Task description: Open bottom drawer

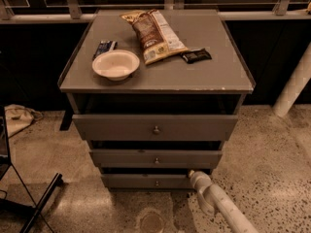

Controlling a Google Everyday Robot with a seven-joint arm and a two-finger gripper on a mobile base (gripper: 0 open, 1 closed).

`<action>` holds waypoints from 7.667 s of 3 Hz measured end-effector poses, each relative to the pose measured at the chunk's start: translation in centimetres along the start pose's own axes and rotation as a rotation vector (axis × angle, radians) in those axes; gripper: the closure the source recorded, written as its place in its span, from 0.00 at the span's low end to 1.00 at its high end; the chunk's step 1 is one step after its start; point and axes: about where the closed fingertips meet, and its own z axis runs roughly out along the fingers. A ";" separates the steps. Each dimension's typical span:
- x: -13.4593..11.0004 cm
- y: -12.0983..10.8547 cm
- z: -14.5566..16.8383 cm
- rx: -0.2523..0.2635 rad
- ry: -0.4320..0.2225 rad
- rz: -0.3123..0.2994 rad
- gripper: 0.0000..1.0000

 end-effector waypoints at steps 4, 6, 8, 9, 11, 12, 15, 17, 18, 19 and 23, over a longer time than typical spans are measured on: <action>1.8 -1.7 -1.1 0.077 0.167 0.027 1.00; 3.3 -2.0 -2.6 0.073 0.236 0.050 1.00; 6.0 -2.3 -5.5 0.060 0.366 0.078 1.00; 8.0 -2.6 -7.7 0.045 0.465 0.103 1.00; 9.7 -3.0 -11.5 0.016 0.562 0.130 1.00; 10.1 -3.3 -12.9 0.007 0.568 0.158 1.00; 10.9 -4.2 -15.2 -0.023 0.491 0.266 1.00; 12.4 -3.3 -15.4 -0.031 0.533 0.284 1.00; 13.0 -3.2 -15.5 -0.034 0.549 0.289 1.00; 15.1 -2.9 -15.8 -0.048 0.595 0.304 1.00; 11.4 3.2 -19.3 -0.252 0.433 0.185 1.00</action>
Offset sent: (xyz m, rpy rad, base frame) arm -0.0469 -0.0323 -0.0502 0.0186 0.3604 -0.0553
